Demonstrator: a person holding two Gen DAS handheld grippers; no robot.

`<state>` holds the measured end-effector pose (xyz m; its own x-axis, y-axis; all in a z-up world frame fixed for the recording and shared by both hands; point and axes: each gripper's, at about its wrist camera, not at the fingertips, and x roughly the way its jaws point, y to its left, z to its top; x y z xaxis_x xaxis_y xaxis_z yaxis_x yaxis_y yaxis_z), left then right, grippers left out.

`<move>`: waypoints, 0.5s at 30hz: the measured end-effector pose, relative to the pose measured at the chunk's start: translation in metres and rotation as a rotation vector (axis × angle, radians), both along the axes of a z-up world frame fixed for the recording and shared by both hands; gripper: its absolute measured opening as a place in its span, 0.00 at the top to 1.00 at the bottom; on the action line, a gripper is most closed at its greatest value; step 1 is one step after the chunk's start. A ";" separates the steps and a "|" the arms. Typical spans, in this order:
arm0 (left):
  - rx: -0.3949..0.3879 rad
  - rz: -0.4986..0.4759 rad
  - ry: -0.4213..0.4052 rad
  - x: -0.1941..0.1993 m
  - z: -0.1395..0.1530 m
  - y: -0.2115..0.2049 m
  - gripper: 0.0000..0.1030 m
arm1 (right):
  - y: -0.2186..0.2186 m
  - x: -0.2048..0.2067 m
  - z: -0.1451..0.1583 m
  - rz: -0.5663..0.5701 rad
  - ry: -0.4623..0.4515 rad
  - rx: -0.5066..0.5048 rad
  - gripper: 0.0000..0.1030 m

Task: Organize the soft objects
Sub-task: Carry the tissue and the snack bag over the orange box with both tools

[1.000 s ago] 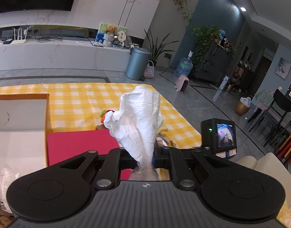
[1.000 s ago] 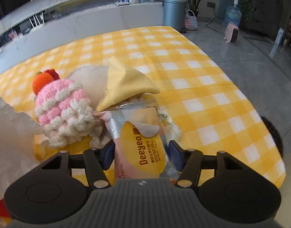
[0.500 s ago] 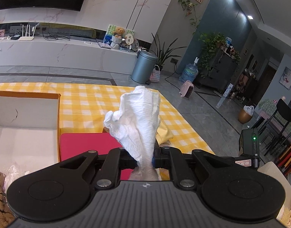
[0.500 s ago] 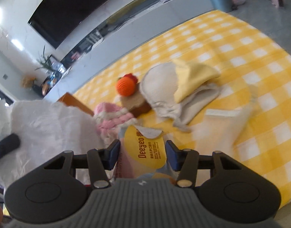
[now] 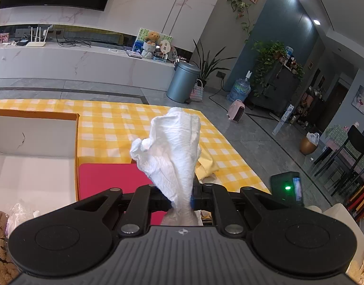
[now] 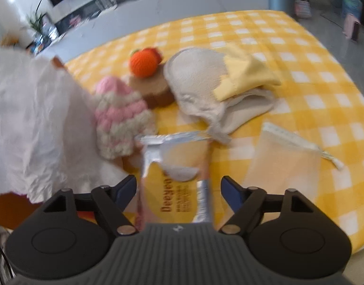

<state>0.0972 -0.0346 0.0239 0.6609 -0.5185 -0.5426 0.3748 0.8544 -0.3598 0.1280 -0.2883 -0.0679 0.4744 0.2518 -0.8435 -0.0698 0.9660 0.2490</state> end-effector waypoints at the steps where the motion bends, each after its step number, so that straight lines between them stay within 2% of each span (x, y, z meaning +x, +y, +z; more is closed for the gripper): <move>1: 0.000 -0.002 0.001 0.000 0.001 -0.001 0.86 | 0.005 0.001 -0.003 0.012 0.007 -0.028 0.25; 3: 0.006 -0.006 -0.001 -0.001 0.001 -0.002 0.86 | 0.016 0.003 -0.007 0.041 0.016 -0.079 0.24; 5: 0.014 -0.011 -0.003 -0.001 0.001 -0.003 0.86 | 0.021 0.003 -0.010 0.058 0.017 -0.103 0.27; 6: 0.013 -0.011 -0.006 -0.002 0.001 -0.003 0.86 | 0.023 0.003 -0.011 0.056 0.017 -0.124 0.39; 7: 0.013 -0.012 -0.009 -0.003 0.001 -0.003 0.86 | 0.022 0.004 -0.012 0.051 0.020 -0.132 0.41; 10: 0.010 -0.015 -0.018 -0.003 0.004 -0.001 0.87 | 0.016 0.001 -0.007 0.035 0.004 -0.099 0.47; 15: -0.038 -0.023 -0.034 -0.009 0.014 0.009 0.87 | 0.004 -0.008 0.005 -0.019 -0.045 -0.055 0.49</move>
<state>0.0883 -0.0259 0.0377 0.6662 -0.5533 -0.5000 0.4067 0.8315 -0.3783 0.1199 -0.2840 -0.0631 0.5167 0.1964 -0.8333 -0.0616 0.9793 0.1926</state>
